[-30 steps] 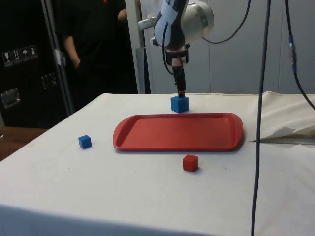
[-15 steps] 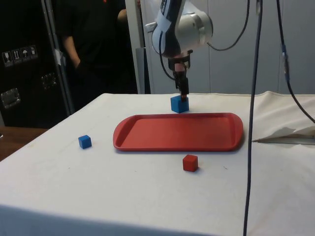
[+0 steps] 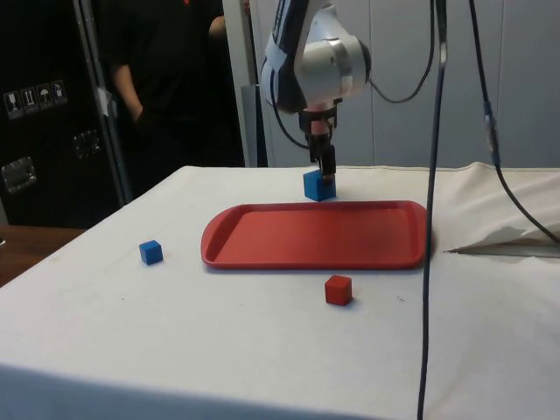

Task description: Pick up the largest block and place it onto the tray.

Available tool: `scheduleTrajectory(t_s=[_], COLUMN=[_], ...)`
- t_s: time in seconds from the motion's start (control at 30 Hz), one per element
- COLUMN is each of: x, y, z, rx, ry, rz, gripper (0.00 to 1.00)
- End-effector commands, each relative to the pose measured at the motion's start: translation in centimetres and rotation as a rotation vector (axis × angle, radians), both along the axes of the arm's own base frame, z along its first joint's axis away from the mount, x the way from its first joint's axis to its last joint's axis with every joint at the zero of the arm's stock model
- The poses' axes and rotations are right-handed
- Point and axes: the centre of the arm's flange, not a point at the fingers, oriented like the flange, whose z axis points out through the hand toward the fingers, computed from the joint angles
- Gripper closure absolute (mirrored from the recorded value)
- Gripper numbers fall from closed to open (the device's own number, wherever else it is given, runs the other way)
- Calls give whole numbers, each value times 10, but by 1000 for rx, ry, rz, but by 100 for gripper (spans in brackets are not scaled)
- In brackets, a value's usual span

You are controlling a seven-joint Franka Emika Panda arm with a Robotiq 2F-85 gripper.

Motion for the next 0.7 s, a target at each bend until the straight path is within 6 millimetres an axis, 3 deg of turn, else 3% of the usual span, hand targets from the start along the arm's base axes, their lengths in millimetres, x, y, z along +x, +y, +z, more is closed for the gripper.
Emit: scheduleTrajectory(t_s=[0.0, 0.5, 0.57, 0.6, 0.67], x=[5, 12, 12, 12, 11], y=[-1, -6, -6, -6, -6], z=[-2, -13, -13, -13, -14], rx=[6, 2, 2, 1, 2], ry=[-18, 5, 6, 8, 10], rz=[14, 4, 4, 3, 1], gripper=[0, 3, 22, 45, 67])
